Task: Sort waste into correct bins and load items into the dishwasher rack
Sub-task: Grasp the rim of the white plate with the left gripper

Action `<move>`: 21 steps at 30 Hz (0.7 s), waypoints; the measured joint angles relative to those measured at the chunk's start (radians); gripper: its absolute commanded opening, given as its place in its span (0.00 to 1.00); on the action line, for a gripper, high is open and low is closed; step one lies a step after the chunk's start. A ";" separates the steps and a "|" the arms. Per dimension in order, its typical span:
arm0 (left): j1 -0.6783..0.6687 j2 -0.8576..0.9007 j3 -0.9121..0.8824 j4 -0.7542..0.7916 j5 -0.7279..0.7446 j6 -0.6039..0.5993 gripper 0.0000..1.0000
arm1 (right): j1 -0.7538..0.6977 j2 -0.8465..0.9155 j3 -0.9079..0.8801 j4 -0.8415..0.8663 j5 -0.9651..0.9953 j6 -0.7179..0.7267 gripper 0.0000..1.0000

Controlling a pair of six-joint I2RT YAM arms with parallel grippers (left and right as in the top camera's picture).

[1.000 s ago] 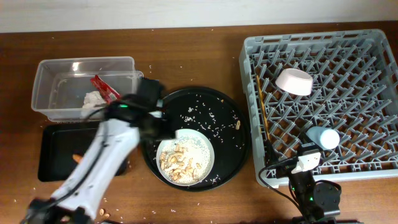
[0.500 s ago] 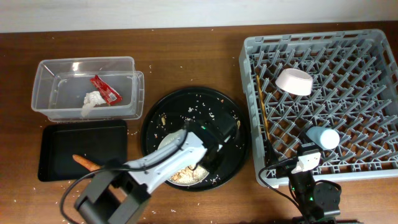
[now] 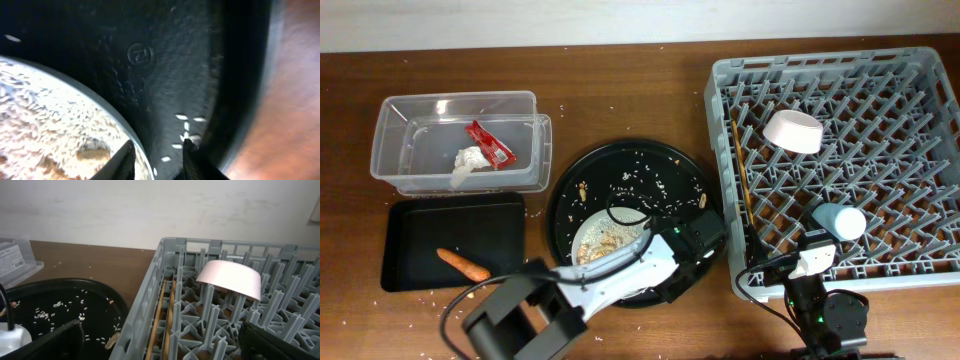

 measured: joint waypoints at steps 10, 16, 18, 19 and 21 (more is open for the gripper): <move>0.029 0.044 0.066 -0.050 -0.045 -0.005 0.05 | 0.000 0.000 0.000 0.000 0.000 0.000 0.98; 0.029 0.044 0.074 -0.064 -0.058 -0.021 0.26 | 0.000 0.000 0.000 0.000 0.000 0.000 0.98; 0.029 0.044 0.074 -0.060 -0.057 -0.022 0.36 | 0.000 0.000 0.000 0.000 0.000 0.001 0.98; 0.029 0.045 0.074 -0.060 -0.058 -0.019 0.40 | 0.000 0.000 0.000 0.000 0.000 0.000 0.98; 0.029 0.045 0.072 -0.058 -0.053 -0.024 0.47 | 0.000 0.000 0.000 0.000 0.000 0.000 0.98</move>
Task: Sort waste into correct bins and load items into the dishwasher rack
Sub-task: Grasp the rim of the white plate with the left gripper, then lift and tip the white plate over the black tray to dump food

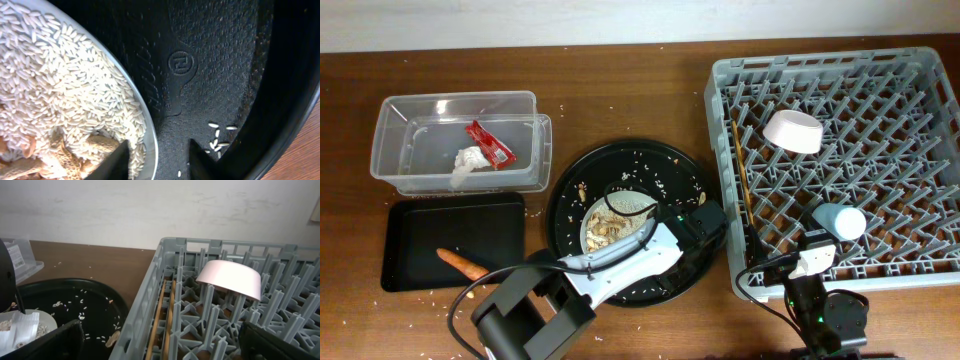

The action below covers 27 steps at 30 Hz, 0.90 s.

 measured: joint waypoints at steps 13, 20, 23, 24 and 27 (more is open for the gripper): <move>0.000 0.003 -0.032 0.043 -0.045 0.004 0.13 | 0.000 0.000 0.000 0.000 0.000 0.000 0.99; -0.001 0.037 -0.028 0.046 -0.064 0.002 0.00 | 0.000 0.000 0.000 0.000 0.000 0.001 0.98; -0.002 0.036 -0.023 0.035 -0.080 0.001 0.00 | 0.000 0.000 0.000 0.000 0.000 0.001 0.98; -0.002 0.037 -0.019 0.023 -0.087 0.001 0.00 | 0.000 0.000 0.000 0.000 0.000 0.000 0.98; 0.002 0.049 0.017 -0.036 -0.110 -0.001 0.00 | 0.000 0.000 0.000 0.000 0.000 0.001 0.98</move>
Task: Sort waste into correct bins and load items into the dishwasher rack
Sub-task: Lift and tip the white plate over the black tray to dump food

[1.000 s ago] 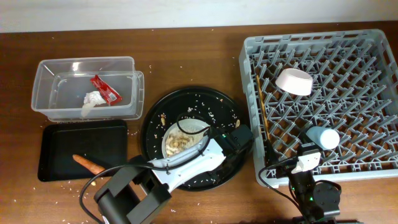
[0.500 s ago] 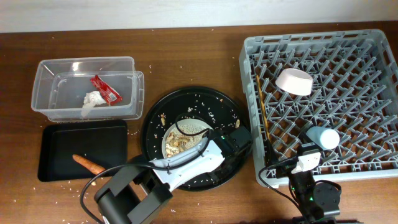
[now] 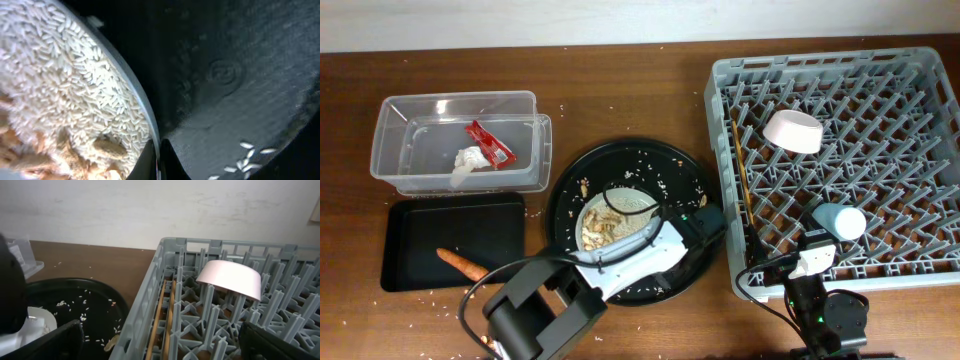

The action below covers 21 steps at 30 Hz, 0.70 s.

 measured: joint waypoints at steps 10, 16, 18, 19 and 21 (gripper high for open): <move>0.035 0.029 0.459 -0.393 -0.179 -0.052 0.00 | 0.000 0.000 0.000 0.000 0.000 -0.001 0.98; 0.185 0.017 0.560 -0.468 -0.107 -0.126 0.00 | 0.000 0.000 0.000 0.000 0.000 0.000 0.98; 0.255 0.003 0.560 -0.490 -0.051 -0.134 0.00 | 0.000 0.000 0.000 0.000 0.000 -0.001 0.98; 0.294 -0.007 0.560 -0.501 -0.024 -0.137 0.00 | 0.000 0.000 0.000 0.000 0.000 -0.001 0.98; 0.370 -0.030 0.560 -0.525 0.020 -0.143 0.00 | 0.000 0.000 0.000 0.000 0.000 0.000 0.98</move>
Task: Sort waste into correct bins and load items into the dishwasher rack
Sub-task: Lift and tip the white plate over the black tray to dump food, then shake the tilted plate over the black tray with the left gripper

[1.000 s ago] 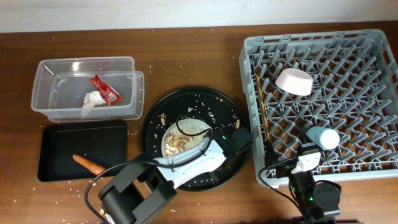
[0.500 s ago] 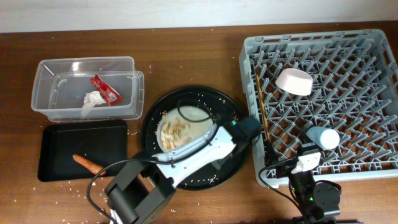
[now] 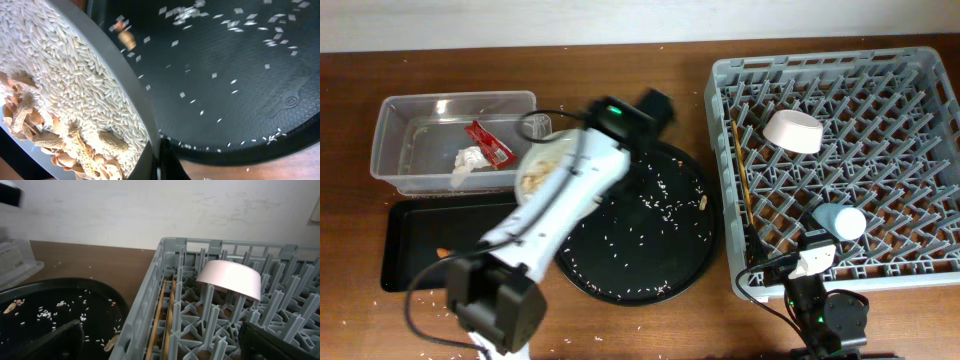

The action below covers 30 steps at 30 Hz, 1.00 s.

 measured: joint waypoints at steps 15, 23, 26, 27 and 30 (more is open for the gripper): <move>0.513 -0.145 -0.105 -0.018 0.380 0.093 0.00 | 0.000 0.000 0.000 0.000 0.000 0.000 0.98; 0.768 -0.284 -0.286 0.083 0.687 0.262 0.00 | 0.000 0.000 0.000 0.000 0.000 0.000 0.98; 0.867 -0.315 -0.346 0.084 0.836 0.359 0.00 | 0.000 0.000 0.000 0.000 0.000 0.000 0.98; 0.904 -0.327 -0.368 0.084 0.880 0.389 0.00 | 0.000 0.000 0.000 0.000 0.000 0.000 0.98; 1.013 -0.360 -0.441 0.087 1.002 0.471 0.00 | 0.000 0.000 0.000 0.000 0.000 0.000 0.98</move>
